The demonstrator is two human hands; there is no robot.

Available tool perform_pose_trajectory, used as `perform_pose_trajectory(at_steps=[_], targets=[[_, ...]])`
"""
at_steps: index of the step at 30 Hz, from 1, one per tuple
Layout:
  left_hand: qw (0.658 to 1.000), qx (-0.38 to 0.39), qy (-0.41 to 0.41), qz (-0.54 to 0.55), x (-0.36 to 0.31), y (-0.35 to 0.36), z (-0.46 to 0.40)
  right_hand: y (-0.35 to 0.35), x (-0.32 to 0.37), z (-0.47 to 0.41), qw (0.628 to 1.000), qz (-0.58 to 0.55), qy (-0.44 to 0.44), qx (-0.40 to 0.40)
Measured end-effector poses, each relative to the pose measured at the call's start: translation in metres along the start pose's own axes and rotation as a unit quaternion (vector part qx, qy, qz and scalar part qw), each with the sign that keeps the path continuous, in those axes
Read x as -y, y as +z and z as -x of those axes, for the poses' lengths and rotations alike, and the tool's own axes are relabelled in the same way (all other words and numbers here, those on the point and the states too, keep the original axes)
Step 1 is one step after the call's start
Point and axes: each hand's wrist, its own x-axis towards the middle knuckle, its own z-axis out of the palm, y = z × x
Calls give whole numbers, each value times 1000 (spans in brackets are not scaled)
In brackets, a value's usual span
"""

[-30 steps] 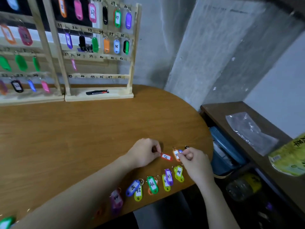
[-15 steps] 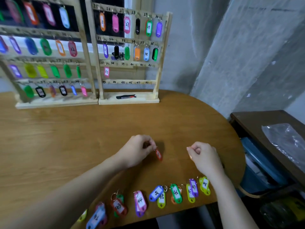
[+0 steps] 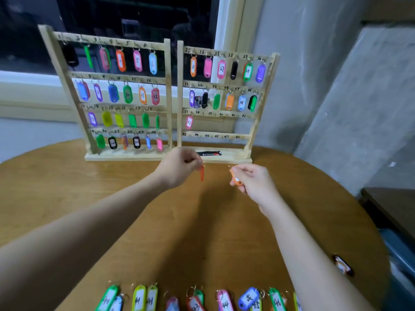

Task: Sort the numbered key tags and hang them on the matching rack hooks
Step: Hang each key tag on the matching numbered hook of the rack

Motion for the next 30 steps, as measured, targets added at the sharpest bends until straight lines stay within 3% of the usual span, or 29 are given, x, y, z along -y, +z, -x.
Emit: perform_pose_trajectory(at_steps=[4,16,19,30], targets=[[998,-52,-6,20,-7,-31,-33,20,21,-30,997,-77,0,-5],[996,-76,-14,-51,-6,-57,-116,53,47,-105,991,-97,-27,-93],[993,-93,-19,-65,5,-53,-130,63,48,-121,992,-53,-47,-108],[988,-139,-35,56,22,-41,-159,91,40,-172,983,25,-115,-138]])
